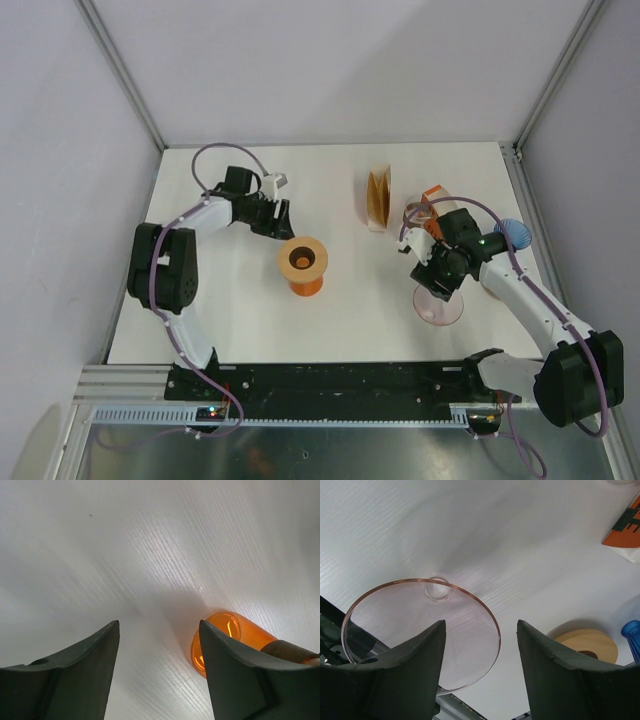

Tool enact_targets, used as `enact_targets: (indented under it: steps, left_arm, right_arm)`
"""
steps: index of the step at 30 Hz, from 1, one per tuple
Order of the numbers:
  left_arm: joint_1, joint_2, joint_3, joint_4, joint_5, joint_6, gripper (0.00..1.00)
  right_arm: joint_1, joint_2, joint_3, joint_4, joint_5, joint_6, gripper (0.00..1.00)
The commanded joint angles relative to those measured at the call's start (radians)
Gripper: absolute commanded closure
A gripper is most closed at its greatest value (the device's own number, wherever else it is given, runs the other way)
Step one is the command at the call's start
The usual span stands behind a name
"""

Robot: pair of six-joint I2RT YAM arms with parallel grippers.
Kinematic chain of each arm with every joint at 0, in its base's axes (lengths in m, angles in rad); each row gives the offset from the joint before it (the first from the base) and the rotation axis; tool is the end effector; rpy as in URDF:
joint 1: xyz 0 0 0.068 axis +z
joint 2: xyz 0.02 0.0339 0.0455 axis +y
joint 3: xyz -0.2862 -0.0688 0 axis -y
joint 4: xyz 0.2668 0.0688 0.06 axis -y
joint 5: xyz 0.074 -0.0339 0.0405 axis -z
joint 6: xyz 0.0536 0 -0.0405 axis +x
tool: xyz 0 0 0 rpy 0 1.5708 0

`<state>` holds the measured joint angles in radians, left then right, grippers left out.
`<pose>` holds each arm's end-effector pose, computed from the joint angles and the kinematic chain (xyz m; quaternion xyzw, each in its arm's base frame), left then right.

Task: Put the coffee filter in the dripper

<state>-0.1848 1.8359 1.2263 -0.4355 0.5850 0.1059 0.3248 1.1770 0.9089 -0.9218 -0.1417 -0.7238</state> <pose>0.3953 -0.1040 0.1835 0.2081 0.9040 -0.2880 0.2376 0.2161 0.0808 0.2470 -0.5019 0.8412 0.0307 0.1989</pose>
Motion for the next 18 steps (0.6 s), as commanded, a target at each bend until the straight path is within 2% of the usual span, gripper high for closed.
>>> enact_targets:
  steps: [1, 7, 18]
  left_arm:
    - [0.034, -0.018, 0.049, 0.008, -0.018, 0.019, 0.31]
    - [0.068, -0.053, 0.051, 0.009, -0.021, 0.024, 0.3]
    - [0.12, -0.12, 0.036, 0.008, 0.004, 0.007, 0.3]
  right_arm:
    - [-0.005, 0.014, -0.004, 0.015, 0.002, -0.018, 0.41]
    - [-0.005, 0.04, -0.004, 0.014, 0.0, -0.022, 0.6]
    - [0.018, 0.071, -0.004, 0.012, -0.018, -0.018, 0.77]
